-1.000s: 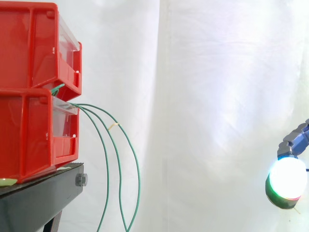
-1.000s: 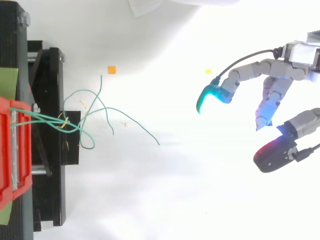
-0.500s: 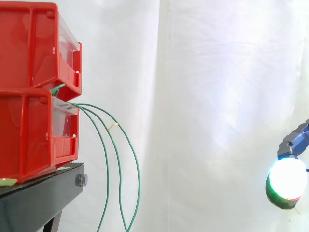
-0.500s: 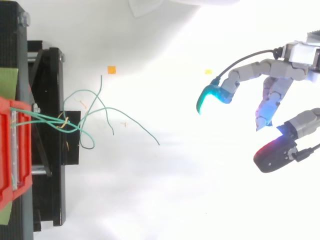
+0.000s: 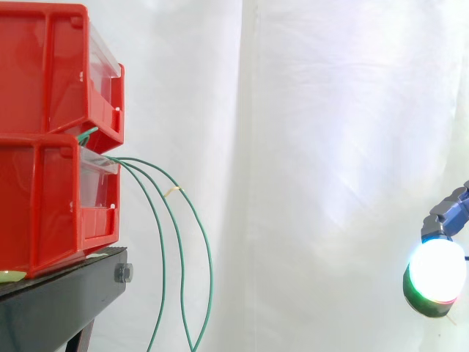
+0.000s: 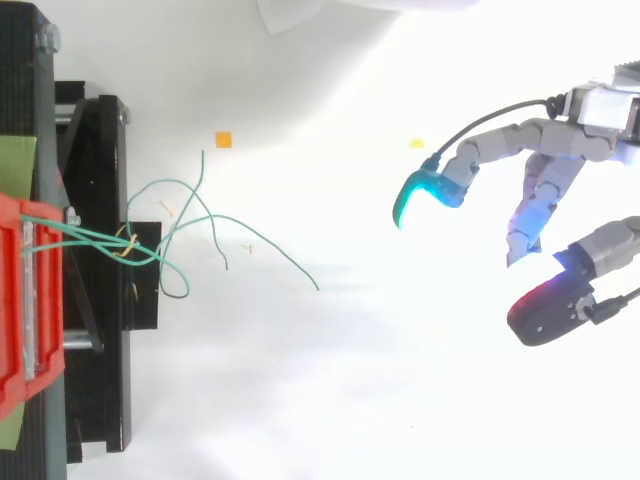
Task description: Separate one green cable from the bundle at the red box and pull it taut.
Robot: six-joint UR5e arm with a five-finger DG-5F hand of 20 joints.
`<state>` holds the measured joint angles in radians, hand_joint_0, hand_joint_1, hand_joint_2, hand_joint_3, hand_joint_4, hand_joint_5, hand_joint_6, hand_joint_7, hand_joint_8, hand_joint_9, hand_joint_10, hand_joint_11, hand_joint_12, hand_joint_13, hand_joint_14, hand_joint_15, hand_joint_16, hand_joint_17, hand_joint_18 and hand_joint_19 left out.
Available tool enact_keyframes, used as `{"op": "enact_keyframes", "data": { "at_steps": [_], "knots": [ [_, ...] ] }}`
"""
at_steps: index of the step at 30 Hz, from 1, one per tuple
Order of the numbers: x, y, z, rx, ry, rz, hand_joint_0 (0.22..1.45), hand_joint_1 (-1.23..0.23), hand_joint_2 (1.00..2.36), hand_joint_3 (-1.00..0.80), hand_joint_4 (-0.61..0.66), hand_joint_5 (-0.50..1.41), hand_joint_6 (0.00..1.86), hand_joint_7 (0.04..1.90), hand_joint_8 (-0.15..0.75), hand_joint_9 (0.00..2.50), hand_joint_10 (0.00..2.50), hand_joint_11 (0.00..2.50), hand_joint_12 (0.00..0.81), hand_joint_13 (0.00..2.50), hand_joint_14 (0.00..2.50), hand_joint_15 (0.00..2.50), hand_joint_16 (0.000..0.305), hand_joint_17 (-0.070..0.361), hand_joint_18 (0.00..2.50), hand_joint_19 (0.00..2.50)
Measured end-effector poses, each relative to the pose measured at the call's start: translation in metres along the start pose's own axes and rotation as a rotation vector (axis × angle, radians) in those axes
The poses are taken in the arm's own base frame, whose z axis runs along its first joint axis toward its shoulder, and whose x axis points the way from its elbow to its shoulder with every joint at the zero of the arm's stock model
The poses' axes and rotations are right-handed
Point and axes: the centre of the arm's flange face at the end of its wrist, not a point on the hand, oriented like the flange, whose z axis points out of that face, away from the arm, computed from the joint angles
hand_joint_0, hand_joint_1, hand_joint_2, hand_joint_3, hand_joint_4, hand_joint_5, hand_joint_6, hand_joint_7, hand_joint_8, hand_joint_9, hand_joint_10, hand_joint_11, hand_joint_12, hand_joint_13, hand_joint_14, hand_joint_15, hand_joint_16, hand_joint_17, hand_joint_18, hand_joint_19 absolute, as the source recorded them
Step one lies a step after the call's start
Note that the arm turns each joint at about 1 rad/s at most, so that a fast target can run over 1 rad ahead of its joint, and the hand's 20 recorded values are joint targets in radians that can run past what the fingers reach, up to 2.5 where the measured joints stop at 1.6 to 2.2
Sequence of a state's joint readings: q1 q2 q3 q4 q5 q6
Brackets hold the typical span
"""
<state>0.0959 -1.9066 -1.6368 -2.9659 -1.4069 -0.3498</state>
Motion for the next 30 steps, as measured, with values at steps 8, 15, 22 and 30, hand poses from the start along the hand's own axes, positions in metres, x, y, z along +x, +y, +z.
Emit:
{"op": "enact_keyframes", "data": {
  "at_steps": [8,15,22,30],
  "knots": [
    [-0.0004,0.0,0.0,0.0,-0.001,0.0,0.52,-0.63,1.0,-0.5,0.21,-0.21,0.5,0.7,0.306,0.68,0.01,0.39,0.382,0.71,0.02,0.53,0.066,0.148,0.82,0.66],
    [-0.0003,0.0,0.0,0.0,-0.001,0.0,0.51,-0.66,1.0,-0.5,0.19,-0.25,0.5,0.67,0.321,0.44,0.01,0.28,0.379,0.6,0.02,0.47,0.064,0.143,0.75,0.64],
    [-0.0005,-0.0001,0.0,0.0,-0.001,0.0,0.54,-0.69,1.0,-0.5,0.27,-0.2,0.5,0.73,0.319,0.86,0.01,0.56,0.382,0.95,0.02,0.64,0.063,0.141,0.97,0.62],
    [-0.0004,-0.0002,0.0,0.0,-0.001,0.0,0.53,-0.68,1.0,-0.5,0.29,-0.14,0.5,0.77,0.294,1.25,0.02,0.69,0.391,1.13,0.02,0.7,0.067,0.152,1.04,0.63]
  ]
}}
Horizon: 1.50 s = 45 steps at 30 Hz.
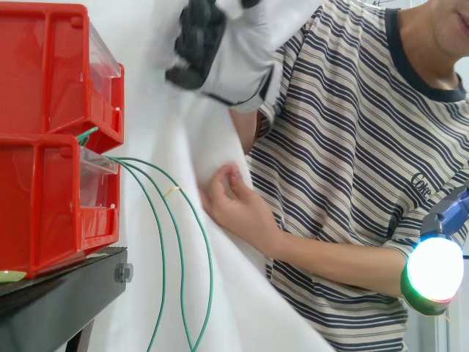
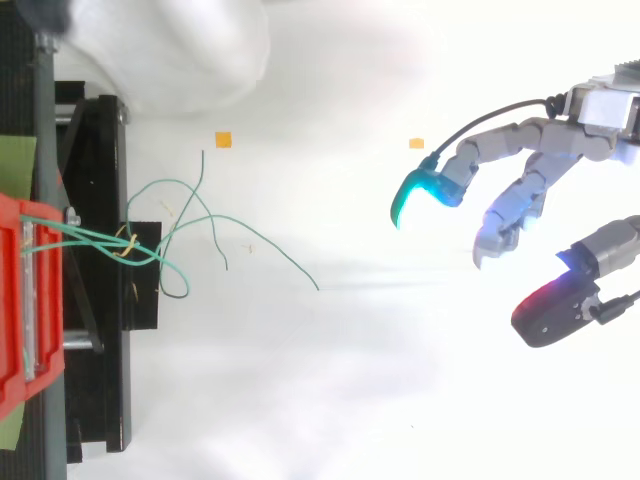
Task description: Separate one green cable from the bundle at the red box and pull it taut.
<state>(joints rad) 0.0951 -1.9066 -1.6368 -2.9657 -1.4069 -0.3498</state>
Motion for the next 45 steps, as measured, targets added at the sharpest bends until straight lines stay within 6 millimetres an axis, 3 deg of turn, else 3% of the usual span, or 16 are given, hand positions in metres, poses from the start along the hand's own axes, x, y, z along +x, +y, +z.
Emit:
{"op": "enact_keyframes", "data": {
  "at_steps": [2,15,18,22,24,26,29,34,37,40,43,45],
  "knots": [
    [0.0,0.0,0.0,0.0,0.0,0.0,0.52,-0.67,1.0,-0.5,0.31,-0.12,0.5,0.78,0.31,1.46,0.02,0.72,0.405,1.35,0.02,0.73,0.07,0.158,1.16,0.64],
    [0.0003,0.0001,0.0,0.0,0.001,0.0,0.52,-0.66,1.0,-0.5,0.35,-0.11,0.5,0.72,0.32,1.45,0.02,0.57,0.424,1.37,0.02,0.65,0.073,0.165,1.32,0.67],
    [0.0004,0.0001,0.0,0.0,0.001,0.0,0.53,-0.66,1.0,-0.5,0.37,-0.12,0.5,0.66,0.315,1.29,0.02,0.44,0.393,1.26,0.02,0.59,0.067,0.151,1.25,0.67],
    [0.0003,0.0003,-0.0001,0.0,0.001,0.0,0.52,-0.65,1.0,-0.5,0.38,-0.2,0.5,0.55,0.306,0.68,0.0,0.1,0.337,0.82,0.02,0.48,0.046,0.103,0.65,0.65],
    [0.0004,0.0002,0.0,-0.001,0.001,0.0,0.52,-0.64,1.0,-0.5,0.36,-0.24,0.5,0.52,0.293,0.45,0.0,0.0,0.32,0.61,0.01,0.43,0.045,0.1,0.51,0.64],
    [0.0004,0.0003,0.0,-0.001,0.001,0.0,0.51,-0.63,1.0,-0.5,0.33,-0.28,0.5,0.5,0.29,0.19,0.0,0.0,0.308,0.36,0.01,0.33,0.045,0.101,0.35,0.62],
    [0.0002,0.0004,-0.0001,-0.001,0.0,0.0,0.5,-0.62,1.0,-0.5,0.28,-0.29,0.5,0.51,0.279,0.05,0.0,0.0,0.283,0.19,0.01,0.21,0.046,0.103,0.18,0.59],
    [0.0003,0.0002,0.0,0.0,0.001,0.0,0.5,-0.59,1.0,-0.5,0.25,-0.29,0.5,0.54,0.252,0.14,0.0,0.0,0.248,0.07,0.0,0.07,0.045,0.102,0.05,0.57],
    [0.0003,0.0002,0.0,0.0,0.001,0.0,0.52,-0.62,1.0,-0.5,0.31,-0.25,0.5,0.7,0.251,0.4,0.0,0.15,0.236,0.16,0.01,0.12,0.042,0.095,0.07,0.54],
    [0.0003,0.0002,0.0,0.0,0.0,0.0,0.54,-0.66,1.0,-0.5,0.33,-0.23,0.5,0.81,0.27,0.45,0.01,0.22,0.242,0.28,0.01,0.2,0.039,0.089,0.13,0.56],
    [0.0003,0.0001,0.0,0.0,0.0,0.0,0.55,-0.67,1.0,-0.5,0.31,-0.23,0.5,0.79,0.263,0.52,0.01,0.25,0.258,0.39,0.01,0.24,0.039,0.089,0.2,0.57],
    [0.0002,0.0001,0.0,0.0,0.0,0.0,0.55,-0.66,1.0,-0.5,0.3,-0.23,0.5,0.8,0.277,0.7,0.01,0.29,0.27,0.49,0.01,0.26,0.039,0.089,0.27,0.58]
  ]
}}
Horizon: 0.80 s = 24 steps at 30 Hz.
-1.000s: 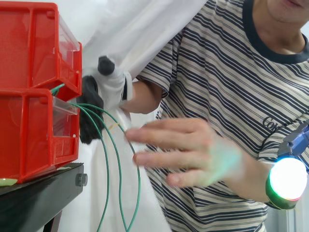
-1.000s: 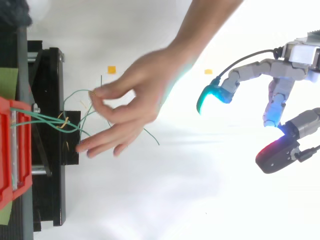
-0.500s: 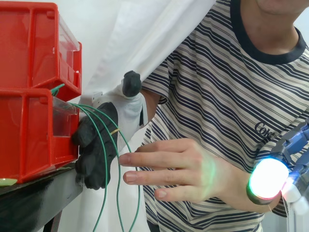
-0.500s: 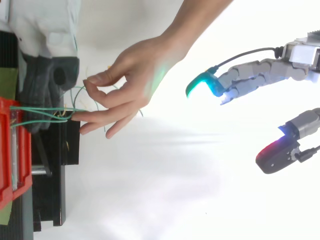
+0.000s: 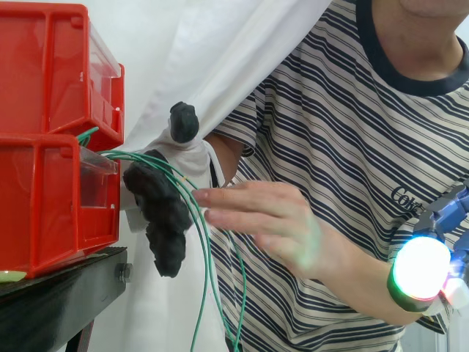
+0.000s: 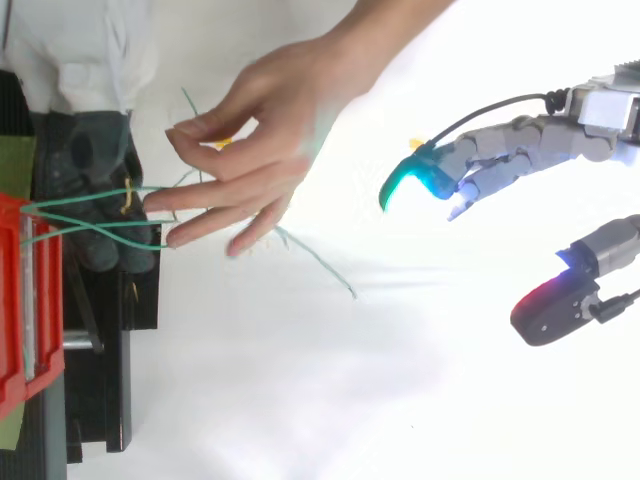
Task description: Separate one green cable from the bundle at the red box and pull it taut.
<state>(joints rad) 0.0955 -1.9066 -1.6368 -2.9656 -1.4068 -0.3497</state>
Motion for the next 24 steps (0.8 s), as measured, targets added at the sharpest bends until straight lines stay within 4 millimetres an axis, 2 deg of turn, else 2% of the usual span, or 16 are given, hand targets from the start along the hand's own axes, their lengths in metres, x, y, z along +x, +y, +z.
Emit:
{"op": "enact_keyframes", "data": {
  "at_steps": [3,5,7,9,11,14,19,24],
  "knots": [
    [0.0,0.0,0.0,0.0,0.0,0.0,0.57,-0.67,1.0,-0.5,0.3,-0.22,0.5,0.77,0.269,0.88,0.01,0.36,0.268,0.59,0.01,0.28,0.038,0.085,0.35,0.59],
    [-0.0001,0.0,0.0,0.0,0.0,0.0,0.58,-0.67,1.0,-0.5,0.28,-0.22,0.5,0.71,0.25,1.03,0.01,0.51,0.259,0.67,0.01,0.3,0.037,0.083,0.41,0.61],
    [0.0,0.0,0.0,0.0,0.0,0.0,0.58,-0.68,1.0,-0.5,0.27,-0.22,0.5,0.68,0.252,1.05,0.01,0.53,0.264,0.68,0.01,0.3,0.037,0.082,0.43,0.61],
    [0.0001,0.0001,0.0,0.0,0.0,0.0,0.58,-0.69,1.0,-0.5,0.28,-0.21,0.5,0.74,0.252,0.96,0.01,0.48,0.254,0.62,0.01,0.28,0.036,0.081,0.41,0.61],
    [0.0001,0.0,0.0,0.0,0.0,0.0,0.58,-0.69,1.0,-0.5,0.28,-0.2,0.5,0.78,0.266,0.87,0.01,0.3,0.237,0.61,0.01,0.23,0.035,0.078,0.4,0.6],
    [0.0001,0.0001,0.0,0.0,0.0,0.0,0.59,-0.69,1.0,-0.5,0.3,-0.22,0.5,0.69,0.282,0.93,0.01,0.18,0.258,0.73,0.01,0.21,0.035,0.078,0.47,0.61],
    [0.0002,0.0003,0.0,-0.001,0.0,0.0,0.58,-0.69,1.0,-0.5,0.29,-0.24,0.5,0.66,0.285,0.94,0.0,0.15,0.264,0.81,0.01,0.19,0.035,0.079,0.56,0.62],
    [0.0002,0.0001,0.0,0.0,0.0,0.0,0.61,-0.67,1.0,-0.5,0.35,-0.19,0.5,0.8,0.295,1.12,0.01,0.2,0.267,0.9,0.01,0.2,0.034,0.077,0.63,0.63]
  ]
}}
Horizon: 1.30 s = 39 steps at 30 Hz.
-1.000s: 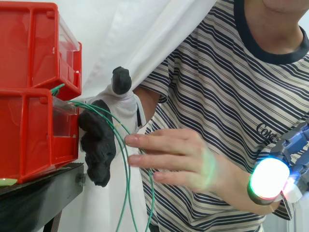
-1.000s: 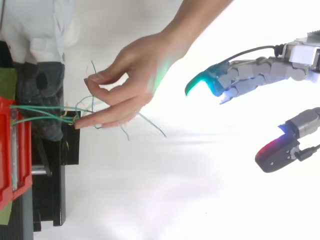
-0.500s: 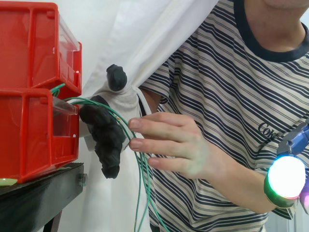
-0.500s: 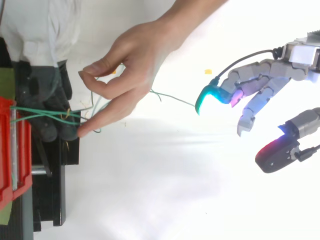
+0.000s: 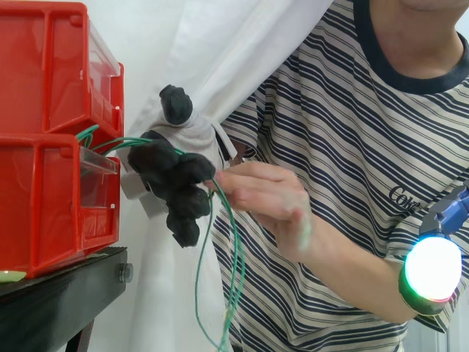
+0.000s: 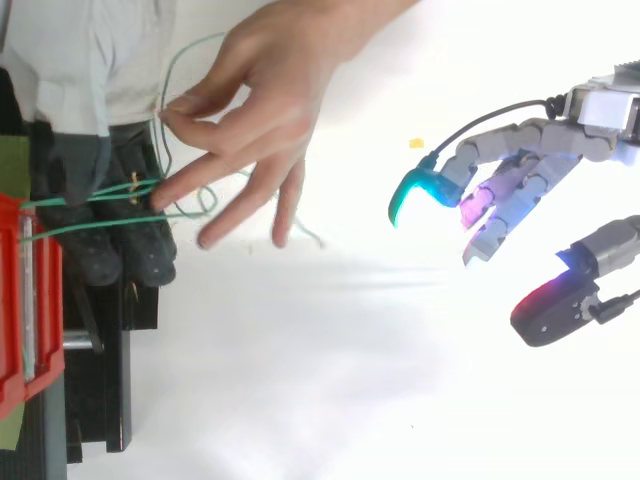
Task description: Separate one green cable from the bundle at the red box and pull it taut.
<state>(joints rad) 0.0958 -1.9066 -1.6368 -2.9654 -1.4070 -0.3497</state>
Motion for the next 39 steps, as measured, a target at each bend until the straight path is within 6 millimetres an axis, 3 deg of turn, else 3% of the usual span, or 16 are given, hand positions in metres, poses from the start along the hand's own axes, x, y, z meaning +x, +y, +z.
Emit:
{"op": "enact_keyframes", "data": {
  "at_steps": [4,11,17,28,31,39],
  "knots": [
    [0.0001,0.0,0.0,0.0,0.0,0.0,0.65,-0.68,1.0,-0.5,0.38,-0.15,0.5,0.94,0.303,1.36,0.01,0.23,0.265,0.99,0.01,0.17,0.03,0.067,0.66,0.61],
    [0.0,0.0001,-0.0001,0.0,0.0,0.0,0.68,-0.63,1.0,-0.5,0.38,-0.13,0.5,1.05,0.343,1.49,0.01,0.21,0.28,1.05,0.01,0.18,0.028,0.062,0.7,0.6],
    [0.0,0.0,0.0,0.0,0.0,0.0,0.71,-0.65,1.0,-0.5,0.36,-0.12,0.5,0.84,0.311,1.64,0.01,0.23,0.288,1.19,0.01,0.2,0.025,0.057,0.78,0.59],
    [-0.0002,0.0001,-0.0001,0.0,-0.001,0.0,0.74,-0.63,1.0,-0.5,0.37,-0.11,0.5,0.77,0.271,1.71,0.01,0.23,0.269,1.11,0.01,0.2,0.024,0.054,0.69,0.56],
    [-0.0001,0.0001,-0.0001,0.0,0.0,0.0,0.74,-0.64,1.0,-0.5,0.37,-0.13,0.5,0.73,0.297,1.59,0.01,0.17,0.265,1.1,0.01,0.23,0.025,0.057,0.64,0.56],
    [-0.0002,0.0,-0.0001,0.0,0.0,0.0,0.71,-0.62,1.0,-0.5,0.42,-0.14,0.5,0.7,0.332,1.68,0.01,0.19,0.289,1.18,0.01,0.26,0.028,0.063,0.62,0.58]
  ]
}}
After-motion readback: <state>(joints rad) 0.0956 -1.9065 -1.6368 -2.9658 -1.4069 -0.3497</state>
